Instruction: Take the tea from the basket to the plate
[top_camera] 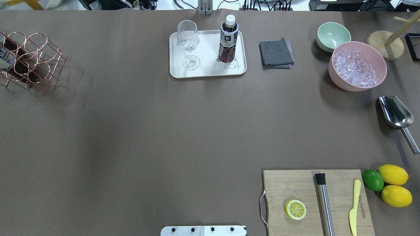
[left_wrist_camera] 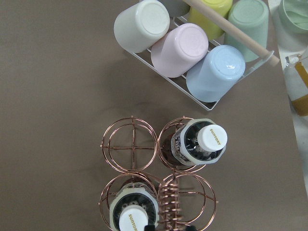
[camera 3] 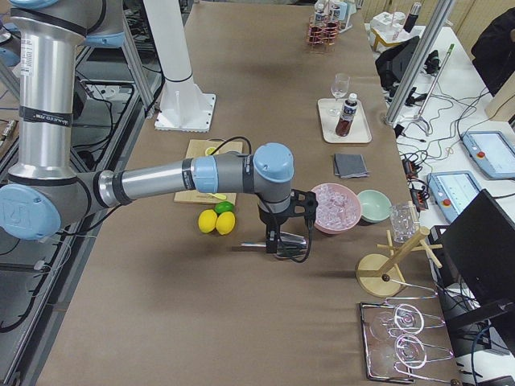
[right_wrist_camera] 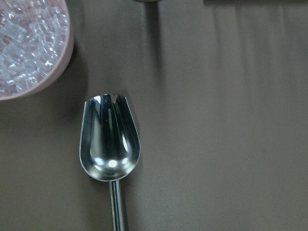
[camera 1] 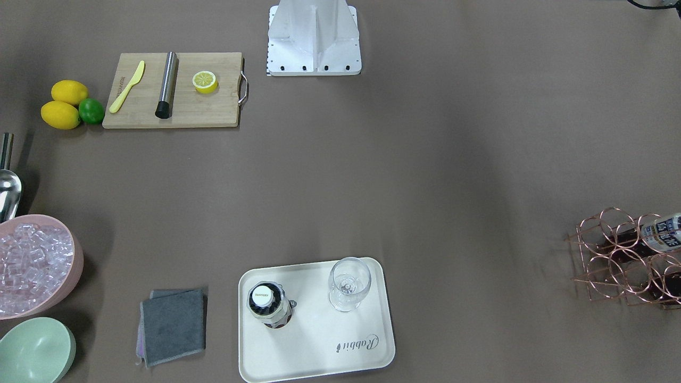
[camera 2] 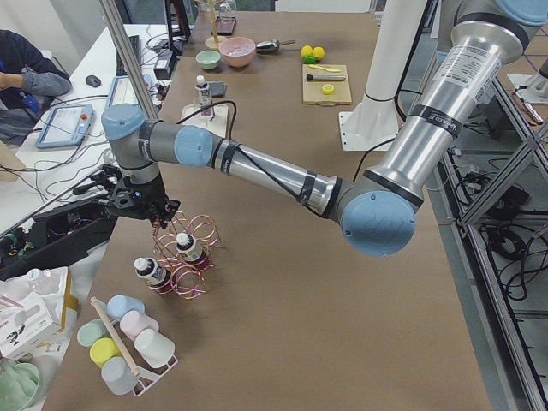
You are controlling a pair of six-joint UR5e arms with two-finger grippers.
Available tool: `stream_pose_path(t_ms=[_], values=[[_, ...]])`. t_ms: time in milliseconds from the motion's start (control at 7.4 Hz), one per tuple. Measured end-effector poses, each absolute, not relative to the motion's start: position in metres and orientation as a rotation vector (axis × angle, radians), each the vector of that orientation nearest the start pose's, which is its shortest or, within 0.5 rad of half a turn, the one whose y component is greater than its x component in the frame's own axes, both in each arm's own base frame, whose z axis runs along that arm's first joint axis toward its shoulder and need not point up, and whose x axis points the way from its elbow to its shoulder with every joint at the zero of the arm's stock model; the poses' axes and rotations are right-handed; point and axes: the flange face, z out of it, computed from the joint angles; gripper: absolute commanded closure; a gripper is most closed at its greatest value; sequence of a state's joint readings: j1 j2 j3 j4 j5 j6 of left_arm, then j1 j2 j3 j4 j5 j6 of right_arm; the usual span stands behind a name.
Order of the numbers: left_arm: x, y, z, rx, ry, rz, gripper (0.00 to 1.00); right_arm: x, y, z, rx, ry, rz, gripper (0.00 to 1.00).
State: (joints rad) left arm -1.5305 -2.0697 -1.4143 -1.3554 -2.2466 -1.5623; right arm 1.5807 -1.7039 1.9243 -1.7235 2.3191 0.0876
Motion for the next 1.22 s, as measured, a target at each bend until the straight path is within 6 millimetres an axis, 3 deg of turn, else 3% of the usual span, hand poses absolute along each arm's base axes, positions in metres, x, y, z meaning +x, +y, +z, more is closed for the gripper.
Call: stream_pose_path(t_ms=[270,405,541,1081,1216], values=[[-0.036,-0.684,0.469,-0.438,0.607,-1.406,1.0,0.077,-0.428,0.62,-0.053,-0.803,0.079,0.0],[-0.034,-0.684,0.469,-0.44,0.606,-1.406,1.0,0.078,-0.428,0.639,-0.081,-0.812,0.088,0.0],[-0.032,-0.686,0.467,-0.441,0.606,-1.408,1.0,0.078,-0.427,0.647,-0.094,-0.816,0.092,0.0],[-0.013,-0.695,0.447,-0.475,0.619,-1.522,0.98,0.077,-0.427,0.649,-0.096,-0.822,0.092,0.0],[-0.01,-0.696,0.443,-0.477,0.626,-1.532,0.01,0.078,-0.427,0.648,-0.093,-0.822,0.091,0.0]])
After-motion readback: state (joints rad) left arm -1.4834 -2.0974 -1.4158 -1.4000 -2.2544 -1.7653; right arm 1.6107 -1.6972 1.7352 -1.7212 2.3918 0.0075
